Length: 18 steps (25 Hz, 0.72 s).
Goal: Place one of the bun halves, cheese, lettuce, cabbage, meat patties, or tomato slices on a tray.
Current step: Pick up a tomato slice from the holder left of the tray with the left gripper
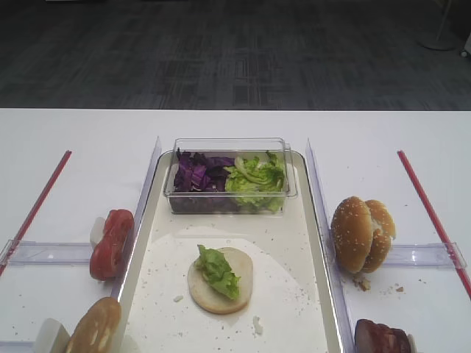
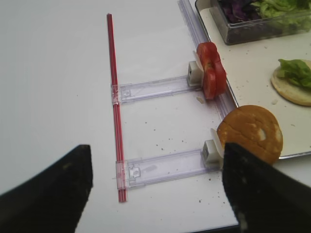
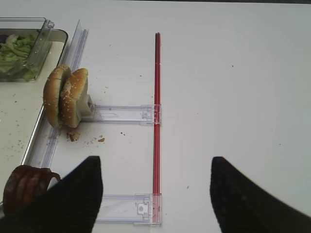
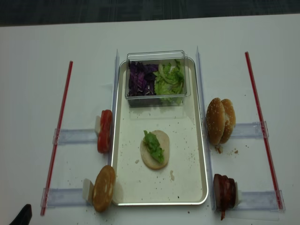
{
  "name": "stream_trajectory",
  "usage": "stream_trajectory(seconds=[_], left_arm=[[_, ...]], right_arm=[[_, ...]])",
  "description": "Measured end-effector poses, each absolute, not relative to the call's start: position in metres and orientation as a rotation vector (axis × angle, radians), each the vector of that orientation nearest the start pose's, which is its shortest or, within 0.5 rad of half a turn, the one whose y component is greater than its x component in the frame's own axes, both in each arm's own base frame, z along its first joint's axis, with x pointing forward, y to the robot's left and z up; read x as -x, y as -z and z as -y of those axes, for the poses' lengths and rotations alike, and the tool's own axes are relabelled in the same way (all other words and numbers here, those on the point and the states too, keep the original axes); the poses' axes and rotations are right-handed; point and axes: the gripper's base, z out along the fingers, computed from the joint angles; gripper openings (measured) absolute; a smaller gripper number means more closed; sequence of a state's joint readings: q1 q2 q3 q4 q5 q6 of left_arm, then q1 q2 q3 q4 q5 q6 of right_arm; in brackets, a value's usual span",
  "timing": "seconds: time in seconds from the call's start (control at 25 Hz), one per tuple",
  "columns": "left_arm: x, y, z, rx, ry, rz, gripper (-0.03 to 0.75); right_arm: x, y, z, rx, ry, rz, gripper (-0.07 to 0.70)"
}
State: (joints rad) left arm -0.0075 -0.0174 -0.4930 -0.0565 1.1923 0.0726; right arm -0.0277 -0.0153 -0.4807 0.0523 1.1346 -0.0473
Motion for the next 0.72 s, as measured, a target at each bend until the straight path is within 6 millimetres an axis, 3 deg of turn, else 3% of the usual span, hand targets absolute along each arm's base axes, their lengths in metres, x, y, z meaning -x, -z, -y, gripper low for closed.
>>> stream_trajectory(seconds=[0.72], left_arm=[[0.0129, -0.2650, 0.0047, -0.094, 0.031, -2.162, 0.509]], right_arm=[[0.0082, -0.2661, -0.0045, 0.025, -0.019, -2.121, 0.498]])
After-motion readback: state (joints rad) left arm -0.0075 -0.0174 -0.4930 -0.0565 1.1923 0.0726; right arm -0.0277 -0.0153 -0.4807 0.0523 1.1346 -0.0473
